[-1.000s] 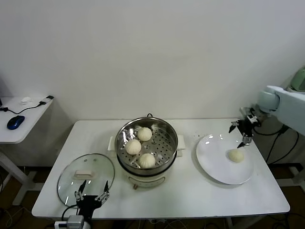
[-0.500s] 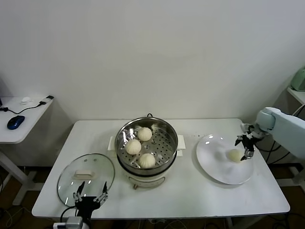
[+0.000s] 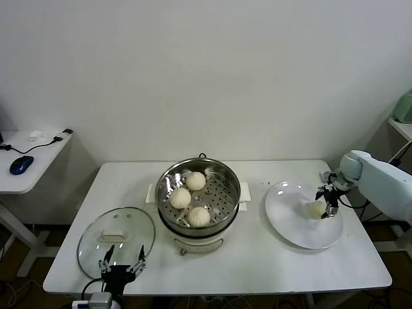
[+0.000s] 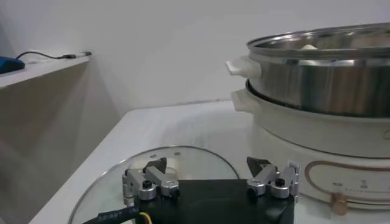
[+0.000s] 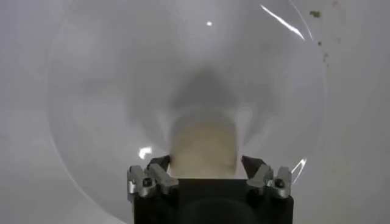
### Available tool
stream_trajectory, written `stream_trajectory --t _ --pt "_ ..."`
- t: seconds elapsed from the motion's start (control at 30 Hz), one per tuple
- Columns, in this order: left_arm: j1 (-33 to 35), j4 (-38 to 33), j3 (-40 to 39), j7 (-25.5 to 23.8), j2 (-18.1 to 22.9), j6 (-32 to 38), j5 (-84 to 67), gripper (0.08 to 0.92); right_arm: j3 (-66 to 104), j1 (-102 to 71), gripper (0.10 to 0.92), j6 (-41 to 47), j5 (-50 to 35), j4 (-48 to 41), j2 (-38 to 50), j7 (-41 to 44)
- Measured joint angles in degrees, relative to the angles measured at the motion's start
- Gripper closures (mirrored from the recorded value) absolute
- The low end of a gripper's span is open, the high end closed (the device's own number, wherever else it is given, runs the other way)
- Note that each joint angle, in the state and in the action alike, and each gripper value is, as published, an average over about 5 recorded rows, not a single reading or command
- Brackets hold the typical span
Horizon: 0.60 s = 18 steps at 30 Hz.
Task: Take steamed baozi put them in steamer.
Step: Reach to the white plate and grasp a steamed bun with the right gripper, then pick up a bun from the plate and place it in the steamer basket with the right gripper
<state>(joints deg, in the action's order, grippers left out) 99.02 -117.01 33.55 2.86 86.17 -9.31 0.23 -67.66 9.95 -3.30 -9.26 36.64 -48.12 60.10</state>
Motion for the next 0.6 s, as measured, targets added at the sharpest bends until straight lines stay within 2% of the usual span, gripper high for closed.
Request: stream_trajectory --t 0.1,0.3,0.6 --pt "0.0 -0.1 -0.1 0.0 0.0 -0.1 0.0 0.177 -0.2 0.3 0.333 0.3 -0.4 0.4 0.2 0.4" --pt "0.3 -0.8 -0.4 0.0 0.1 -0.5 0.2 0.177 -4.2 4.7 0.346 1.2 -3.3 4.1 1.8 1.0" --pt "1.0 -2.5 -1.2 -0.1 0.1 -0.9 0.2 0.177 -21.6 25.6 0.347 5.1 -16.8 18.5 1.6 0.7"
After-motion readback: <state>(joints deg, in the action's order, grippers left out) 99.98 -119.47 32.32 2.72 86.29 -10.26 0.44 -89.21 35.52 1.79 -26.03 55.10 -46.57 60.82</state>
